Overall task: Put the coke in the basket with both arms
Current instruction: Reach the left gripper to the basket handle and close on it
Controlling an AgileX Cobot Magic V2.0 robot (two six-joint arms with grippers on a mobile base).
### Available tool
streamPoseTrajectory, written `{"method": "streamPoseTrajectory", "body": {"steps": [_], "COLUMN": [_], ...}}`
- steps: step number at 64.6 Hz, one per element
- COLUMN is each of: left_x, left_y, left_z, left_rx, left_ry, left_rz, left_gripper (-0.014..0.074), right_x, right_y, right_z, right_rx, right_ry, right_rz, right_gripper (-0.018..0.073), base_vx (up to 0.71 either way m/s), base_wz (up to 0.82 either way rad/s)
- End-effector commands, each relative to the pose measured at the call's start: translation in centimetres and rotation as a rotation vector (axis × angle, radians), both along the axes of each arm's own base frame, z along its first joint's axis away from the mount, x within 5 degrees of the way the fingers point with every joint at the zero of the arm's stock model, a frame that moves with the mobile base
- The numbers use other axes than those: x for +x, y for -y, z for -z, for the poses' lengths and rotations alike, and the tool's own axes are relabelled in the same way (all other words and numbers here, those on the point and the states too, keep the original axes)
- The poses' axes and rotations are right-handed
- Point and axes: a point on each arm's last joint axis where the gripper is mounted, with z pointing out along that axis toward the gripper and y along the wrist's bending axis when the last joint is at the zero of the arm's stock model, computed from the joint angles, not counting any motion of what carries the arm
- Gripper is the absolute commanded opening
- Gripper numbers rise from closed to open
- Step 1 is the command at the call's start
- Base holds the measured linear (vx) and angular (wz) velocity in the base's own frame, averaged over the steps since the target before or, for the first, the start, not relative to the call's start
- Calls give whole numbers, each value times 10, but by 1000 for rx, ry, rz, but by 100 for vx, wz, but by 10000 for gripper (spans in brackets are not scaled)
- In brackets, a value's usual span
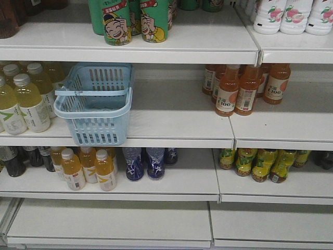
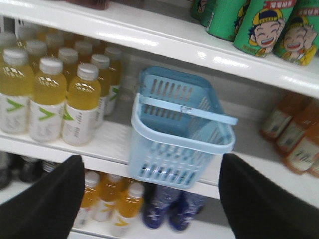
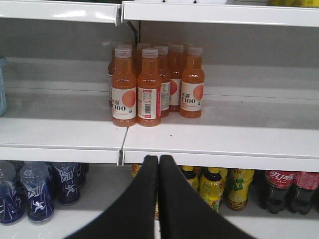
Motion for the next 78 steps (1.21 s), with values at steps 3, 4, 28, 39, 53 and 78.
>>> {"method": "streamPoseTrajectory", "body": {"steps": [3,4,28,39,53,78], "left_x": [15,17,107,150,203,261], "left_y": [4,5,33,39,52,61], "left_z": [-11,-9,0,3,10,36], "left_rx": [-341,-365,-694,-808,-913,-1082], "left_ry": [50,41,-191,-238,-324,-384], "left_rz": [-41,-41,-64,-110,-94,-147], "left_gripper": [517,515,486,485,485,485], "right_x": [0,0,0,0,0,0], "right_y": [0,0,0,0,0,0], "right_z": [-4,-4,-4,-4,-4,-4], "right_rx": [-9,-9,-9,-9,-9,-9], "right_ry": [81,81,81,81,81,81], "right_rz": [-4,-4,-4,-4,-4,-4], "right_gripper": [-10,-10,-10,-10,-10,-10], "base_vx": [0,0,0,0,0,0], "base_wz": [0,0,0,0,0,0]}}
